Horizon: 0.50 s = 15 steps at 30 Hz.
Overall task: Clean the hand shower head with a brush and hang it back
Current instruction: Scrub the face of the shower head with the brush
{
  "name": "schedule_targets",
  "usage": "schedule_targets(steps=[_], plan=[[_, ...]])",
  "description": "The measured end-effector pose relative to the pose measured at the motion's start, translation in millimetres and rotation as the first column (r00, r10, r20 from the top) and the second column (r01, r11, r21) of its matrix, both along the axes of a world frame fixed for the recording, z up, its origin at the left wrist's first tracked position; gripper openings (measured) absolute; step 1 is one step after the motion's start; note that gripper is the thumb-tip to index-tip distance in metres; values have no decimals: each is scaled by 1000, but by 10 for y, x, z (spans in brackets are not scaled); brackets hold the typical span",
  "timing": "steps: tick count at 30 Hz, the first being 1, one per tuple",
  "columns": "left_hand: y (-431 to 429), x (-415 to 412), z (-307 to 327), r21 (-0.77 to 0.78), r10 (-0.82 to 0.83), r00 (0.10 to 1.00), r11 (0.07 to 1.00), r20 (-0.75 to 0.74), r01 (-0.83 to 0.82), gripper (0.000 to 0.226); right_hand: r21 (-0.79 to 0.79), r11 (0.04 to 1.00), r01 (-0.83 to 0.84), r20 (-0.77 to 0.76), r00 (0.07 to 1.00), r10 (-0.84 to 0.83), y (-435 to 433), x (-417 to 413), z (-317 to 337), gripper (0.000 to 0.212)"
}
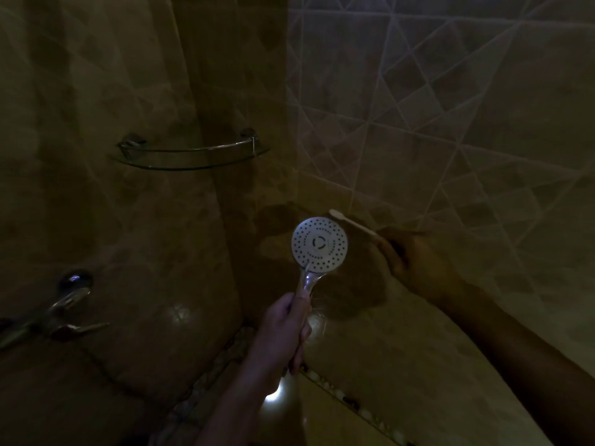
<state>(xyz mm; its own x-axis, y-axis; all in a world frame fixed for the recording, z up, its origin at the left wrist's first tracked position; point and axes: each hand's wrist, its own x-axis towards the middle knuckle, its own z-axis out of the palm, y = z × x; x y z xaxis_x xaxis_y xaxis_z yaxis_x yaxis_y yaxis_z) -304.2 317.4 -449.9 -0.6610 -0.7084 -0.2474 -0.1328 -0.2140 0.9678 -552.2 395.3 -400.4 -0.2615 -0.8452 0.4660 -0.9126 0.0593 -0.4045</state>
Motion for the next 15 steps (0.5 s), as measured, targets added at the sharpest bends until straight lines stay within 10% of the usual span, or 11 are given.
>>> schedule_targets(steps=[4,9,15], plan=[[-8,-2,2,-3,-3,1000,1000,-16,3,39,223,947,-230,-68,966,251,44,146,-39,62],[-15,-1,-29,-19,16,1000,1000,-14,-16,35,-20,1000,-8,-35,999,7,-26,46,29,25],[3,23,-14,-45,1,1000,999,-22,-2,35,125,977,-172,-117,975,187,-5,152,-17,51]])
